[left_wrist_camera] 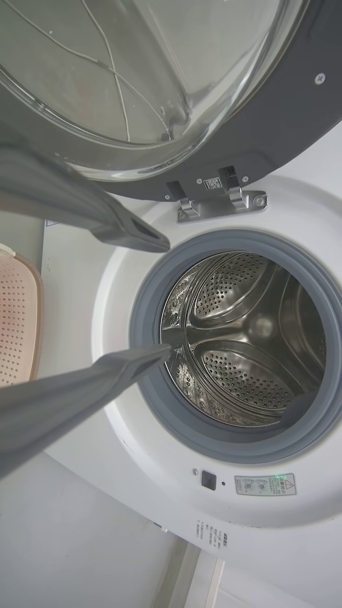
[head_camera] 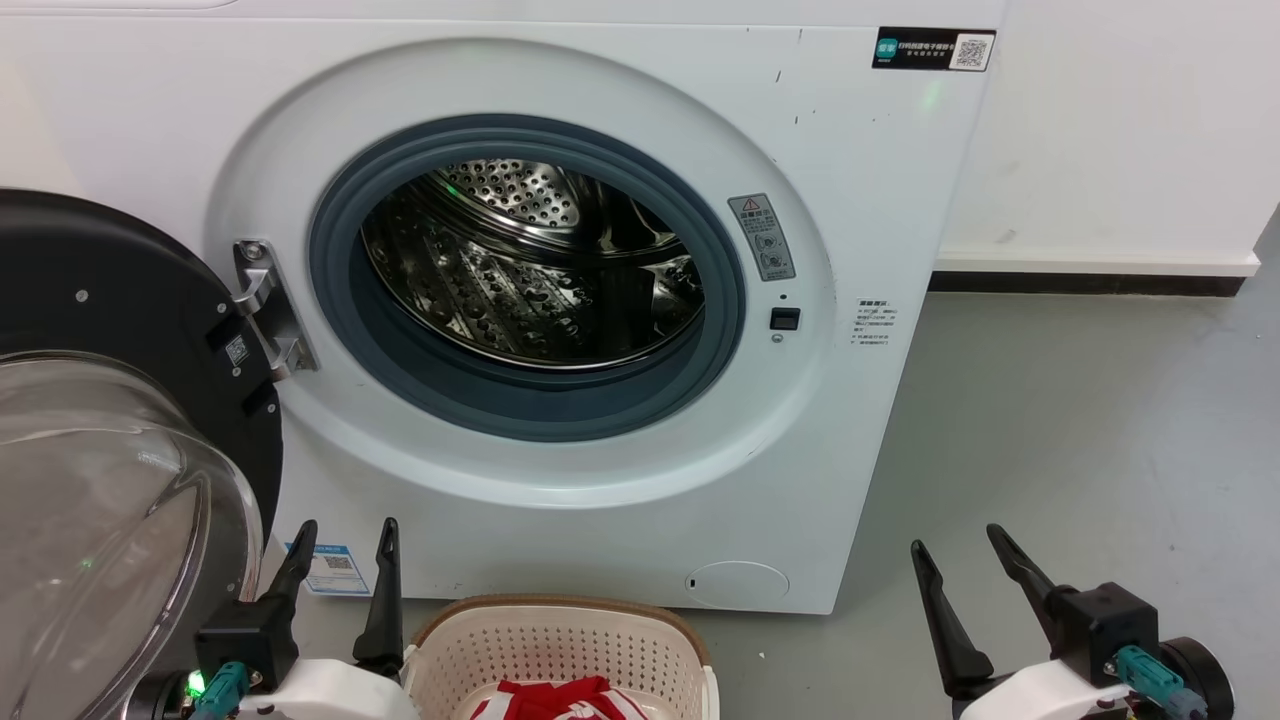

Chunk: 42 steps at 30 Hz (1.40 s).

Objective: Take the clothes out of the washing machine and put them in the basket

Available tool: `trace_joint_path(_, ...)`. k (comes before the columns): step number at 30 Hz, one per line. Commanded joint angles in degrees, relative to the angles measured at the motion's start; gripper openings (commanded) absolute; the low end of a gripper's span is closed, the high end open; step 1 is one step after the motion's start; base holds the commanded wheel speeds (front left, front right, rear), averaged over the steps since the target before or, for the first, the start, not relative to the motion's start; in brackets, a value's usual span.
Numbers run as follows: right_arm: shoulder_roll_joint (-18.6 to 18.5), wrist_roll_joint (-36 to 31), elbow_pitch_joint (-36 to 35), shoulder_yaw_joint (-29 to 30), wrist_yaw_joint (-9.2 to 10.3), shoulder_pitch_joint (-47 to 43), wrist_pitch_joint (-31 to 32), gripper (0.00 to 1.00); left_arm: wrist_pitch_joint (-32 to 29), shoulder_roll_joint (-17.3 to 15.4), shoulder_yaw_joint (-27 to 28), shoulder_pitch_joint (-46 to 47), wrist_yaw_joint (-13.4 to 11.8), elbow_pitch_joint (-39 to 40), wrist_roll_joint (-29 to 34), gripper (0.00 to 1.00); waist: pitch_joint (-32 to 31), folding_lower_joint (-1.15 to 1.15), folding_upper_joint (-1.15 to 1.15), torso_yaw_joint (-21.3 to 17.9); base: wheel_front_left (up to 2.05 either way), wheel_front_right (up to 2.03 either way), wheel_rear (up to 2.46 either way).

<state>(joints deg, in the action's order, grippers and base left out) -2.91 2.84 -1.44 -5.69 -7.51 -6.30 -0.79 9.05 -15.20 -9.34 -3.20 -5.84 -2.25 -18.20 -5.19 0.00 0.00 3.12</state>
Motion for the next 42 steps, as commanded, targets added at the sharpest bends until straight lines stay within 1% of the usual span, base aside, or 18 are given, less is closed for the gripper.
trace_joint_path(1,0.1,-0.5,-0.3,0.4,0.04,-1.2,0.1,1.0,0.3,0.1,0.0,-0.3,0.1,-0.5,-0.1,1.0,-0.2,0.0,0.0,-0.4,0.0,0.0,0.0)
trace_joint_path(12,0.1,-0.8,-1.3,1.3,0.04,-1.9,0.7,1.0,1.7,-0.5,0.7,2.0,0.6,-4.8,-1.5,1.0,-0.2,0.0,0.0,-2.6,0.0,0.0,0.0)
trace_joint_path(31,0.1,-0.1,-1.0,0.8,0.04,-1.4,0.3,1.0,2.8,-1.2,0.6,3.4,0.4,-6.6,-2.0,1.0,0.2,0.0,0.0,-3.2,0.0,0.0,0.0)
trace_joint_path(32,0.1,-0.1,-1.0,0.7,0.04,-1.4,0.3,0.0,2.8,-1.2,0.5,3.6,0.4,-6.5,-2.1,0.0,0.2,0.0,0.0,-3.2,0.0,0.0,0.0)
trace_joint_path(35,0.0,-0.1,-0.1,0.6,-0.01,-1.6,0.7,0.0,2.3,-0.3,0.6,2.1,0.5,-7.5,-2.3,0.0,0.2,0.01,0.0,-3.2,0.0,0.0,0.0)
trace_joint_path(42,-0.6,9.6,1.0,1.1,-0.01,-0.4,0.7,0.0,0.3,0.9,2.2,3.0,1.7,-8.1,-9.3,0.0,0.5,0.01,0.0,-3.2,0.0,0.0,0.0)
